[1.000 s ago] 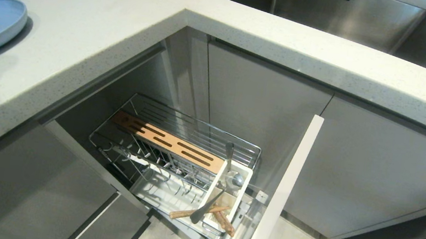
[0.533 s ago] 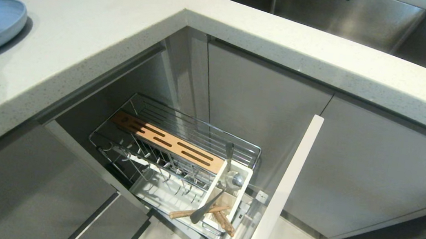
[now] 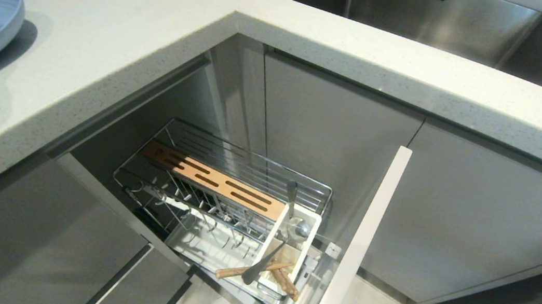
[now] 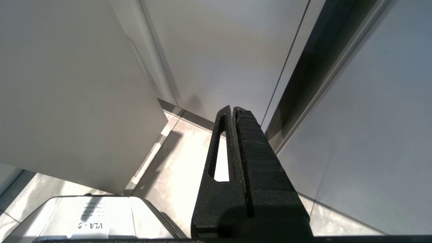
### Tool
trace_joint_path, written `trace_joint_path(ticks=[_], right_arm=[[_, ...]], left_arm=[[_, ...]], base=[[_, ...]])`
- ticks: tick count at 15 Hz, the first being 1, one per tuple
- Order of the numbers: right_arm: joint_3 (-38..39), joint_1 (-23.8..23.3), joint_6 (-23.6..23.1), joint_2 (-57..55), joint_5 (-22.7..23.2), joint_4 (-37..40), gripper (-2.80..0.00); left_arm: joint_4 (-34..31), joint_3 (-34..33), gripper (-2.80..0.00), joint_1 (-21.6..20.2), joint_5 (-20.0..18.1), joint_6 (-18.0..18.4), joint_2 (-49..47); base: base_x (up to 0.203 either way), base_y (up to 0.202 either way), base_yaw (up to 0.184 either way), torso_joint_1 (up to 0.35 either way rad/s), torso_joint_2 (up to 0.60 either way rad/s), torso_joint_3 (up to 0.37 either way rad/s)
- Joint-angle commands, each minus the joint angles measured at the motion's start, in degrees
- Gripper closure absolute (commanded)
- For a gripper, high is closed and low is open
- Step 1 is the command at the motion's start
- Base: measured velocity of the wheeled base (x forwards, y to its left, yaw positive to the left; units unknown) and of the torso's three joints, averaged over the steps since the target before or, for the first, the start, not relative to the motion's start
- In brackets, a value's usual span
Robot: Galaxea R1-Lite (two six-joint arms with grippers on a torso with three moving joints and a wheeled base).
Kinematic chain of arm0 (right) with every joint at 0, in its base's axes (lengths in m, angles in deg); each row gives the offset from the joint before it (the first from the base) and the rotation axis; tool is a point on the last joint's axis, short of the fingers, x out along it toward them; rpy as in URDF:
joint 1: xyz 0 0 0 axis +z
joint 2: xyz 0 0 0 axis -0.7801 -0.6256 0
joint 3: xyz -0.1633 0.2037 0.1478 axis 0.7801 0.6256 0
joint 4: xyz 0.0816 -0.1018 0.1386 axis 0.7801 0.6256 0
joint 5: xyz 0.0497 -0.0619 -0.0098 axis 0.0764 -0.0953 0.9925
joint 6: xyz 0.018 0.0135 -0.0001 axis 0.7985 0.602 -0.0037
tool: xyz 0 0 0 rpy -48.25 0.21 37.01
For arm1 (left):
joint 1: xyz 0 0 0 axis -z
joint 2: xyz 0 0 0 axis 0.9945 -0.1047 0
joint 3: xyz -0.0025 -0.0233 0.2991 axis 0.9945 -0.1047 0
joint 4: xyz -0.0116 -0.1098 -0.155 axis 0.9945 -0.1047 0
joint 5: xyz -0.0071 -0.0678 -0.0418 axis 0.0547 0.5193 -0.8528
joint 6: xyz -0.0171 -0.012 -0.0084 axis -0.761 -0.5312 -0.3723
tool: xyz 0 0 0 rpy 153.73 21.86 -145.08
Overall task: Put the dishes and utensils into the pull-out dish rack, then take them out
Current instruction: Take the bowl out of the cupboard
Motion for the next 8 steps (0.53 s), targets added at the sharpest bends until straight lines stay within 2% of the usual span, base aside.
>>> trace_joint_path(ticks=[1,8], right_arm=[[0.1,0.0,0.0,0.0,0.0,0.0,0.00],[0.1,0.0,0.0,0.0,0.0,0.0,0.00]], left_arm=[[-0.2,0.0,-2.80,0.0,0.0,0.0,-0.3],[1.4,0.0,-2.80,0.0,0.1,-0.2,-0.1]], base=[[0.000,0.000,0.000,0.000,0.00,0.000],[0.000,0.000,0.000,0.000,0.00,0.000]])
